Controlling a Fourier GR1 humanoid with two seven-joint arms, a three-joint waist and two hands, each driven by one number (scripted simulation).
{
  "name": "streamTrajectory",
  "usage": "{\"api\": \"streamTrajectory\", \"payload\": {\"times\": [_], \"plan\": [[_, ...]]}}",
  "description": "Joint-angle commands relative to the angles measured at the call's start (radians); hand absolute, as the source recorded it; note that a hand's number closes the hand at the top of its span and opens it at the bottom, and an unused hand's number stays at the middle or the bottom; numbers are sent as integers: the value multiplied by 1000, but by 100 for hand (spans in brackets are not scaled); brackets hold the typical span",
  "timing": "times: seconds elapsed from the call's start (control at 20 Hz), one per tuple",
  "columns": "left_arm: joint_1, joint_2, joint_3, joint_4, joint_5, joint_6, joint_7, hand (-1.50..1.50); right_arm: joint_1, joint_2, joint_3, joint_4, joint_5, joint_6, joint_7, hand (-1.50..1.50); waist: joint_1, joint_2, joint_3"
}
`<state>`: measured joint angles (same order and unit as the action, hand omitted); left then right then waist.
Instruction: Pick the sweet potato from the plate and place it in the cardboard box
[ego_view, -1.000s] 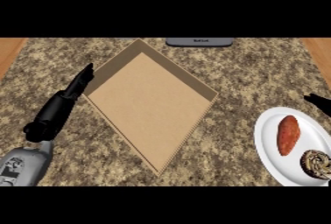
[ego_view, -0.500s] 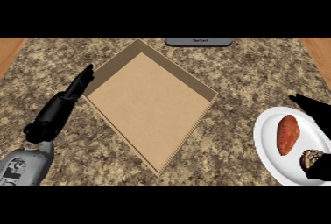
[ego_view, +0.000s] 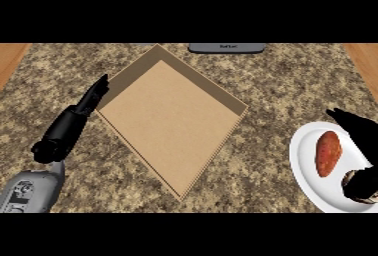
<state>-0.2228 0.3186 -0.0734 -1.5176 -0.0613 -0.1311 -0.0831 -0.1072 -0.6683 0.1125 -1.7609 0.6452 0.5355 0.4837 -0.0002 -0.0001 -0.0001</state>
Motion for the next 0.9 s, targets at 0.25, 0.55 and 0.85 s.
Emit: {"api": "streamTrajectory", "payload": {"times": [0.25,0.55,0.85], "plan": [[6,-12,51,-34,-21,-47,39,0,48,47,-46,131,122,-61,-165,-150,0,0,0],[8,-44,64,-64,-40,-71,63,0,2,96,-80,161,146,11,-188,-150,1,0,0],[39,-71,59,-27,-95,-60,-17,0,-56,154,-66,288,252,-60,-183,-150,2,1,0]]}}
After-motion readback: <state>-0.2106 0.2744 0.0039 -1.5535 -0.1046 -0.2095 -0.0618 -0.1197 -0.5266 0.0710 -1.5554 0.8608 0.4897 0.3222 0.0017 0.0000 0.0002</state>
